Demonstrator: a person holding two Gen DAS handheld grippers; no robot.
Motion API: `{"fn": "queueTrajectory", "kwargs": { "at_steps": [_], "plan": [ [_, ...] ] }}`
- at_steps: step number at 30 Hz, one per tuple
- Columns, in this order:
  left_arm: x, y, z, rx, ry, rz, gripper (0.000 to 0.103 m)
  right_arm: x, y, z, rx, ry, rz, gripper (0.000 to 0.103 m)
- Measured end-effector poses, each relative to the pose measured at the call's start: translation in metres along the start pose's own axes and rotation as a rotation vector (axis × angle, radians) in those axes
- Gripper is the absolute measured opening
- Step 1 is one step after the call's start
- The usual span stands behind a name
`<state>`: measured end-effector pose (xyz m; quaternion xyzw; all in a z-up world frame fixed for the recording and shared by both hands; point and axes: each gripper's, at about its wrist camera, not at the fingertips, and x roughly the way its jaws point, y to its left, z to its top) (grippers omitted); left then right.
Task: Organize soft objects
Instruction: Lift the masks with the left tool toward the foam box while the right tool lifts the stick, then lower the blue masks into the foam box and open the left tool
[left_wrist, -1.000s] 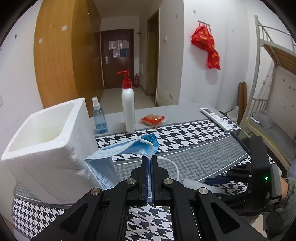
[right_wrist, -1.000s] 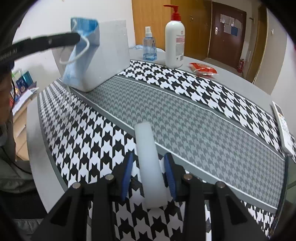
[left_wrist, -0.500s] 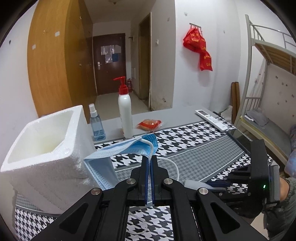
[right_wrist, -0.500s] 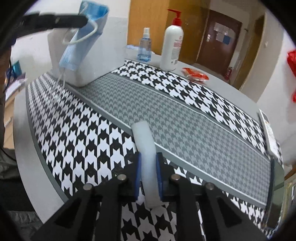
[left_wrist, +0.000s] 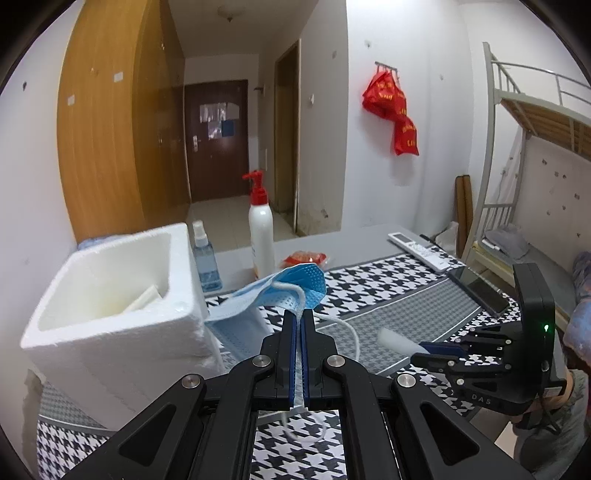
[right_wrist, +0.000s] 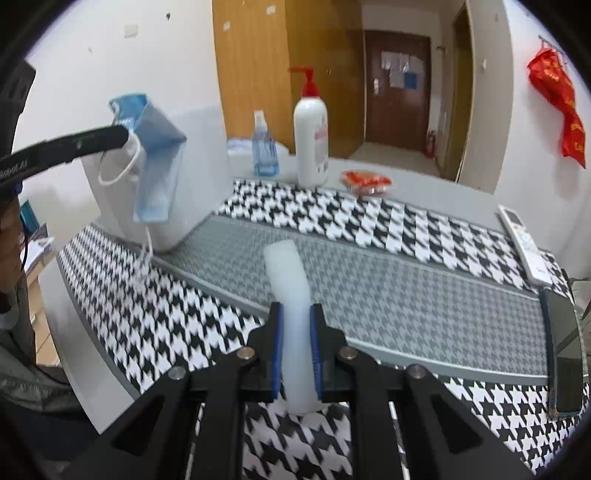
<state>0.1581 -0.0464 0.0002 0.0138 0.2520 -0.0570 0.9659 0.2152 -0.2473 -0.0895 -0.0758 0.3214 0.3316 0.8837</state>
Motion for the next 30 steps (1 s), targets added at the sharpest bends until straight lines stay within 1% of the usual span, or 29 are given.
{"fn": "queueTrajectory", "kwargs": {
  "at_steps": [4,7,15,17,22,30],
  "plan": [
    [-0.011,0.005,0.003,0.009,-0.029,0.002,0.002,-0.006,0.005,0.005,0.034,-0.054,0.006,0.017],
    [-0.019,0.012,0.004,0.005,-0.054,0.002,0.002,-0.011,0.011,0.011,0.030,-0.079,-0.018,0.017],
    [-0.037,0.025,0.012,-0.019,-0.108,0.000,0.002,-0.031,0.023,0.030,0.014,-0.149,-0.005,0.017],
    [-0.042,0.026,0.017,-0.014,-0.131,0.017,0.002,-0.035,0.023,0.035,0.017,-0.163,-0.004,0.017],
    [-0.053,0.031,0.026,-0.022,-0.168,0.026,0.002,-0.044,0.028,0.049,0.009,-0.192,-0.001,0.017],
    [-0.063,0.034,0.035,-0.031,-0.200,0.038,0.002,-0.056,0.041,0.070,-0.031,-0.248,0.028,0.017]
  ]
}}
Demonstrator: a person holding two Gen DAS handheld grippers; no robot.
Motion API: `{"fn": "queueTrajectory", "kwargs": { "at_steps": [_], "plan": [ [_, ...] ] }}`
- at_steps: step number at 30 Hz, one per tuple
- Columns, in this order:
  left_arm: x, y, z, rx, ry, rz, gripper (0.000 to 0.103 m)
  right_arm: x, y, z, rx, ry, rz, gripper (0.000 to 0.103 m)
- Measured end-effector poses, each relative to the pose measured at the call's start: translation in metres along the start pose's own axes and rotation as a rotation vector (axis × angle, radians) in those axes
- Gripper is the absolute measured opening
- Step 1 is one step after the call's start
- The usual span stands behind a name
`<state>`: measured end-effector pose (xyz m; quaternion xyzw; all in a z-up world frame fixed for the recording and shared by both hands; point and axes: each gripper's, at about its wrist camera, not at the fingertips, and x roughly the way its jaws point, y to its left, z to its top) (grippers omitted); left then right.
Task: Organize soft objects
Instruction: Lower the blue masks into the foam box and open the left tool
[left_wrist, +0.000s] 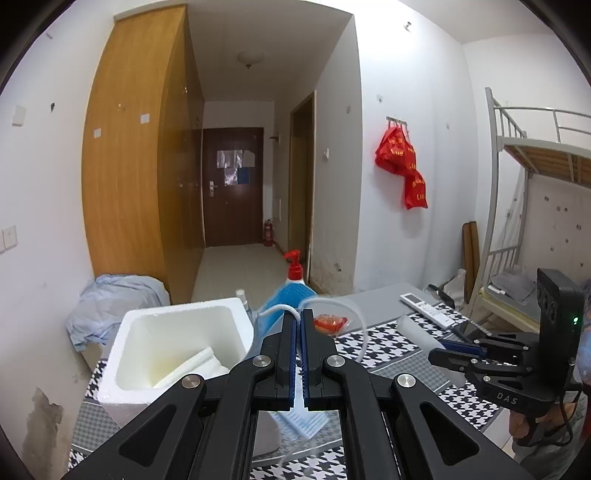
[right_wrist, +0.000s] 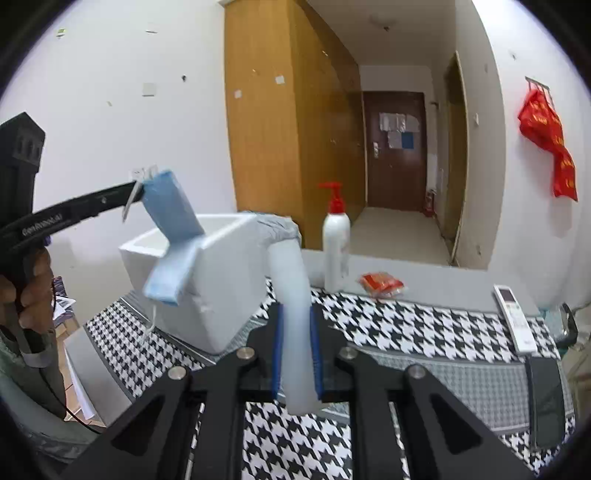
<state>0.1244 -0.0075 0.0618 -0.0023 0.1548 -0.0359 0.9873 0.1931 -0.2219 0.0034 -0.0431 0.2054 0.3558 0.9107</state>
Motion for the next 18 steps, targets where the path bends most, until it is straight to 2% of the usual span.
{"fn": "queueTrajectory", "kwargs": {
  "at_steps": [18],
  "plan": [
    [-0.016,0.016,0.017,-0.005,-0.035,0.084,0.002,0.004,0.031,0.025,-0.092,-0.037,0.079,0.017]
  ]
}}
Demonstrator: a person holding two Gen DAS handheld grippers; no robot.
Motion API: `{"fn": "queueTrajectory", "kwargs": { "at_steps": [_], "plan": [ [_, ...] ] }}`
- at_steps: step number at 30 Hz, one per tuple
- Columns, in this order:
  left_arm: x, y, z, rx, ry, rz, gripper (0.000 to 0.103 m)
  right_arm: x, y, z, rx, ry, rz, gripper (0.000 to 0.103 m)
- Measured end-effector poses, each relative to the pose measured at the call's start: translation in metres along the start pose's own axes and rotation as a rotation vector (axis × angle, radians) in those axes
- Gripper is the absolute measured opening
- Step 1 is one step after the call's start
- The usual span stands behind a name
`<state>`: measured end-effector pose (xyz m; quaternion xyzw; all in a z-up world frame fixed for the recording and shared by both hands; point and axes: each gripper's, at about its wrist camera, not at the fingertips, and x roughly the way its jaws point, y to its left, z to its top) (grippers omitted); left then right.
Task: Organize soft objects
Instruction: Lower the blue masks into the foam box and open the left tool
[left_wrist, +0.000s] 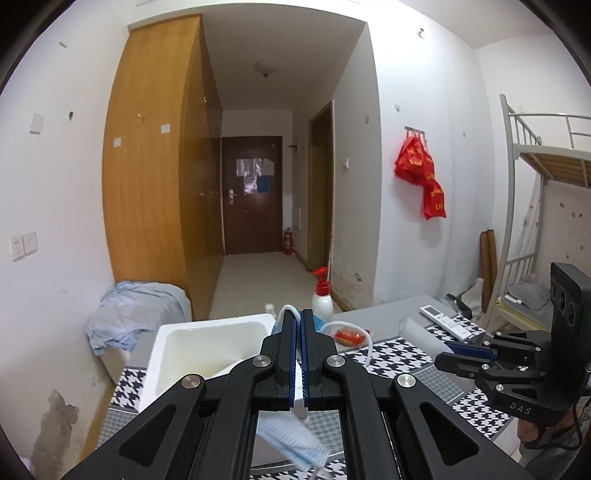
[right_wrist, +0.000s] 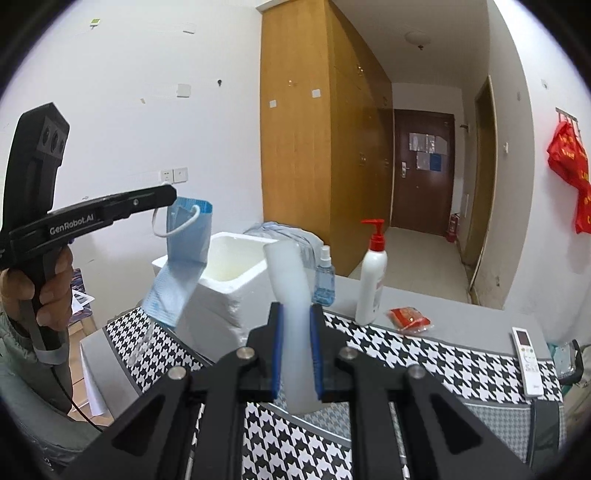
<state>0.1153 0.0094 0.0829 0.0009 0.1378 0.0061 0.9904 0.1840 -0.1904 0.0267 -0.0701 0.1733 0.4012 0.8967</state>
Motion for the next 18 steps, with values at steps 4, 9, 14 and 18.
{"fn": "queueTrajectory", "kwargs": {
  "at_steps": [4,9,14,18],
  "plan": [
    [-0.004,0.005,0.006,0.000,-0.015,0.031,0.002,0.004,0.006,0.007,-0.015,-0.007,0.018,0.017],
    [-0.003,0.013,0.011,-0.005,-0.011,0.091,0.002,0.010,0.013,0.014,-0.031,-0.007,0.043,0.017],
    [0.005,0.028,0.016,-0.023,0.021,0.135,0.002,0.018,0.020,0.022,-0.048,-0.001,0.073,0.017],
    [0.015,0.040,0.022,-0.039,0.059,0.145,0.002,0.025,0.023,0.026,-0.054,0.005,0.091,0.017]
  ]
}}
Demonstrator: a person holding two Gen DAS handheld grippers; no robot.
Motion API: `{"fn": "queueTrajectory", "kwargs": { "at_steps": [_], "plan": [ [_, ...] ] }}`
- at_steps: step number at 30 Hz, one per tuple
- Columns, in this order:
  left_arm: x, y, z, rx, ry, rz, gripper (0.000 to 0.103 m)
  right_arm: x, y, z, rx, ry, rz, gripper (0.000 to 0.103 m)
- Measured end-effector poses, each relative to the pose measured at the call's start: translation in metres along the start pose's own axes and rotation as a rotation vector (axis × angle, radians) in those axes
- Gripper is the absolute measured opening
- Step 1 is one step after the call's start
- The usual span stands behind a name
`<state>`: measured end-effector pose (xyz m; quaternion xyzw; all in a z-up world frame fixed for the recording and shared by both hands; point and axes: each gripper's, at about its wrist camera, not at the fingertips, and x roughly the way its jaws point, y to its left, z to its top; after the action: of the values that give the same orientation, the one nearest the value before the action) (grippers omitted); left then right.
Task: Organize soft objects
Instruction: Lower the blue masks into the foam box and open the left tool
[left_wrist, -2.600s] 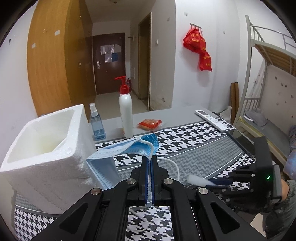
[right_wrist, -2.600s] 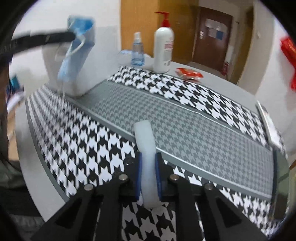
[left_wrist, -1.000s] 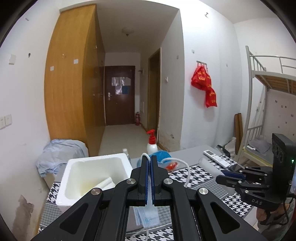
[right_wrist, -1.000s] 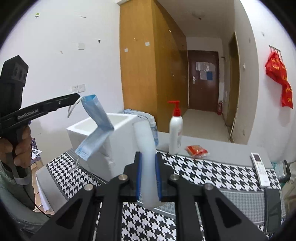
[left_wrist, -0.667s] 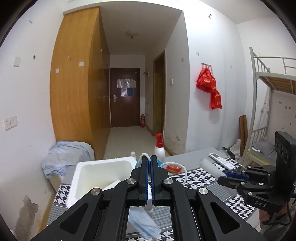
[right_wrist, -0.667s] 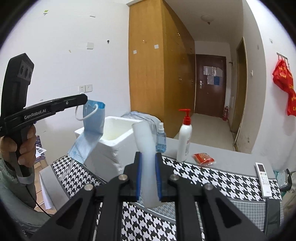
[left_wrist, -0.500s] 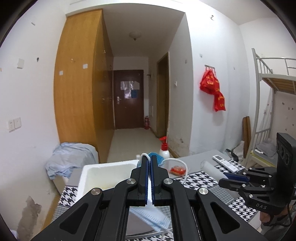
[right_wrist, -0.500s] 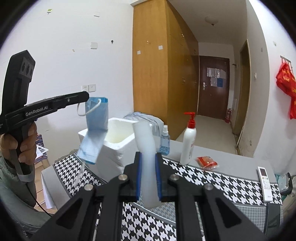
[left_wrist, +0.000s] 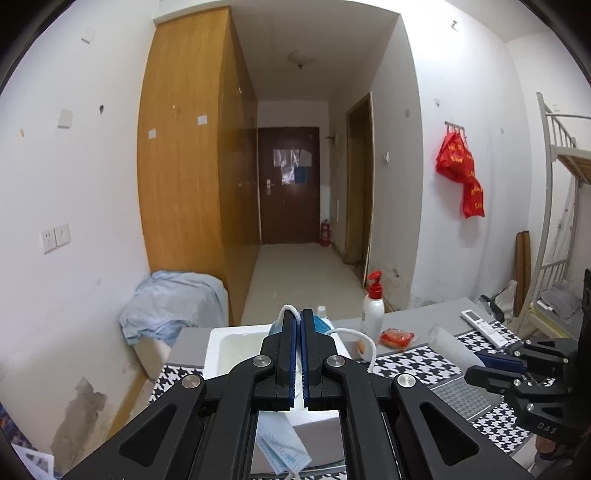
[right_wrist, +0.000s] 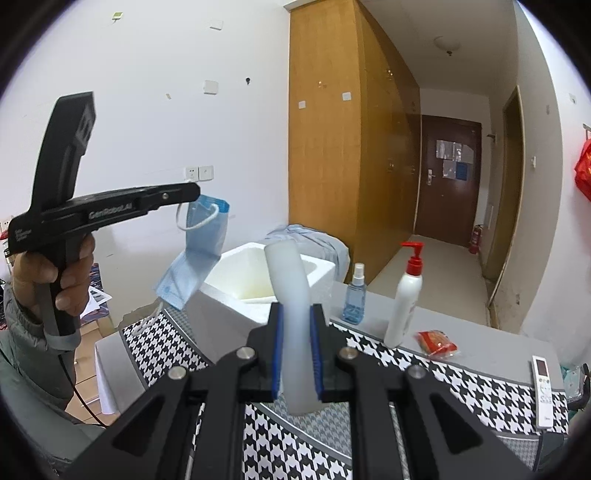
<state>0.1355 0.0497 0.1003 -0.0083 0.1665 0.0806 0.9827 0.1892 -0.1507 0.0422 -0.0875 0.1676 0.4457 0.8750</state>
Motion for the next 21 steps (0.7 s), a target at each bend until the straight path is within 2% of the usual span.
{"fn": "queueTrajectory", "kwargs": {
  "at_steps": [7,13,19,21],
  "plan": [
    [0.010,0.011,0.015,0.013,0.019,0.047,0.002,0.006,0.000,0.001,-0.003,0.006,0.018,0.017],
    [0.030,0.014,0.023,0.009,0.104,0.010,0.002,0.009,-0.002,0.000,0.004,0.016,0.018,0.017],
    [0.045,0.022,0.031,0.017,0.142,0.019,0.002,0.007,-0.003,0.002,0.010,0.015,0.002,0.017],
    [0.049,0.023,0.034,0.035,0.144,0.050,0.002,0.007,-0.004,0.002,0.012,0.016,-0.004,0.017]
  ]
}}
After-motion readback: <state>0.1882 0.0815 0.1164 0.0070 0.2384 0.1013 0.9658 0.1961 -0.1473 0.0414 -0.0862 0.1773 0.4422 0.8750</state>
